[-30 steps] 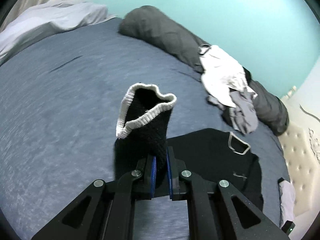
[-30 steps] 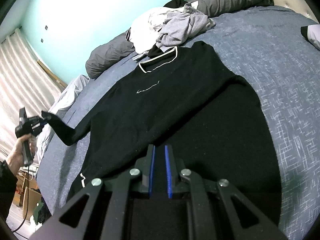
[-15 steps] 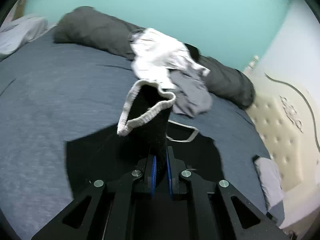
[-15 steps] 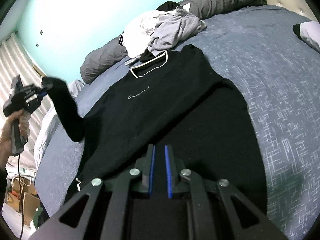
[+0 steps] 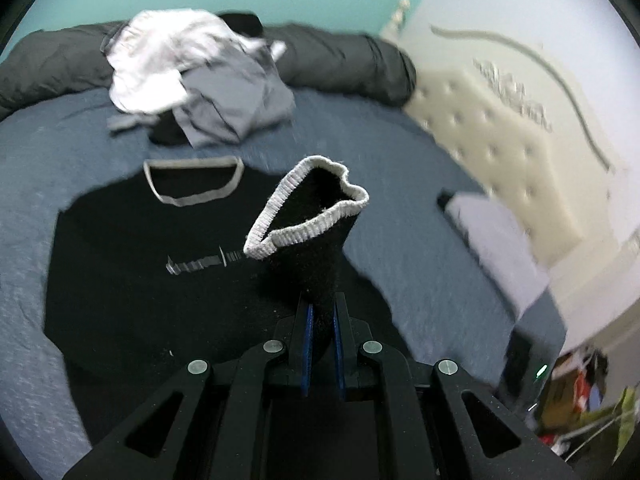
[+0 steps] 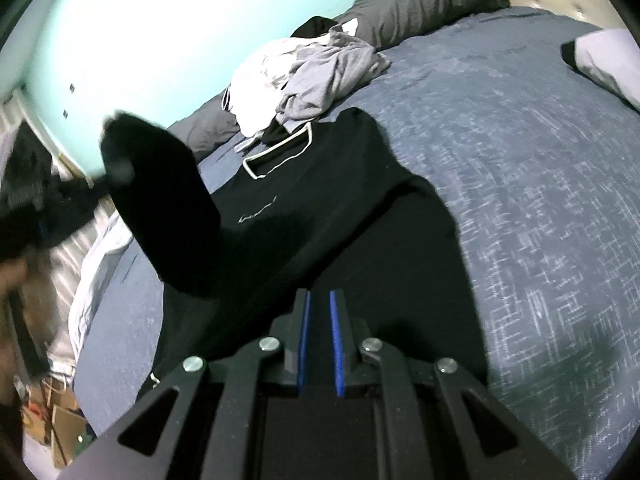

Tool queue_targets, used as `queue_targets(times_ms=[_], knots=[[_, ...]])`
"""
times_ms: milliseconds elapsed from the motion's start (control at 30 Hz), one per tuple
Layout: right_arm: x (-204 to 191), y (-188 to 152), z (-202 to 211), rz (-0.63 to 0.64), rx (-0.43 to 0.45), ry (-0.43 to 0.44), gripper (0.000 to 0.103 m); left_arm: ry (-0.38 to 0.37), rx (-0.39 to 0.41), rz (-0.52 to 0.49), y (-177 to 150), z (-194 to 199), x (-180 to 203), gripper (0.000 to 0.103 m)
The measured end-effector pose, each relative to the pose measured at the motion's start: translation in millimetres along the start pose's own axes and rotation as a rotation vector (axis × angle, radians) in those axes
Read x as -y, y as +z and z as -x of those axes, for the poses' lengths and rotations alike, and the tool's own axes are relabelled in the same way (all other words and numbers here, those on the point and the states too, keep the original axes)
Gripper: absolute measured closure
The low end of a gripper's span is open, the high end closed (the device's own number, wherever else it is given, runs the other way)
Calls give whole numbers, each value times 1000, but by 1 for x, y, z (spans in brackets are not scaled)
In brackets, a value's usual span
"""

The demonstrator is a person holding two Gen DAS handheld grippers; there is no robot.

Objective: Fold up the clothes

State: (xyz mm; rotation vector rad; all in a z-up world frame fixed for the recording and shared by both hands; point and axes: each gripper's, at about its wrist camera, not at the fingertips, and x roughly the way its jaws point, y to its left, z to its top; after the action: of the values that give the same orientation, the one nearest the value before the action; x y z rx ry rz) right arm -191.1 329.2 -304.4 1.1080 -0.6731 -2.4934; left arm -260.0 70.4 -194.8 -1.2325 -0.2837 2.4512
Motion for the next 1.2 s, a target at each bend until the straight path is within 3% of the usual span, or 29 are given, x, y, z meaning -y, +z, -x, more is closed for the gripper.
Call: queue_targets(times_ms=[167, 200, 333, 400, 467, 533, 600, 733, 867, 1200], knots=[[7, 1, -1, -37, -8, 18, 94, 30, -119, -24, -37, -44, 8, 90], [8, 1, -2, -40, -12, 24, 94, 42, -143, -30, -44, -51, 8, 85], [8, 1, -5, -49, -28, 46, 94, 29, -151, 6, -65, -54, 2, 45], [10, 1, -7, -60, -36, 57, 93, 22, -141, 20, -75, -49, -1, 40], [13, 0, -9, -78, -48, 63, 75, 25, -128, 33, -85, -40, -8, 40], [15, 0, -10, -105, -56, 77, 65, 49, -112, 44, -94, -31, -17, 40], [18, 0, -12, -129, -66, 90, 64, 81, -98, 57, -102, -24, -28, 40], [17, 2, -25, -132, -104, 67, 50, 153, -82, 100, -122, -9, -58, 39], [11, 3, -44, -92, -157, 29, 49, 192, -98, 127, -137, -8, -82, 39], [1, -9, -67, 3, -224, -31, 51, 186, -102, 147, -150, -12, -97, 38]])
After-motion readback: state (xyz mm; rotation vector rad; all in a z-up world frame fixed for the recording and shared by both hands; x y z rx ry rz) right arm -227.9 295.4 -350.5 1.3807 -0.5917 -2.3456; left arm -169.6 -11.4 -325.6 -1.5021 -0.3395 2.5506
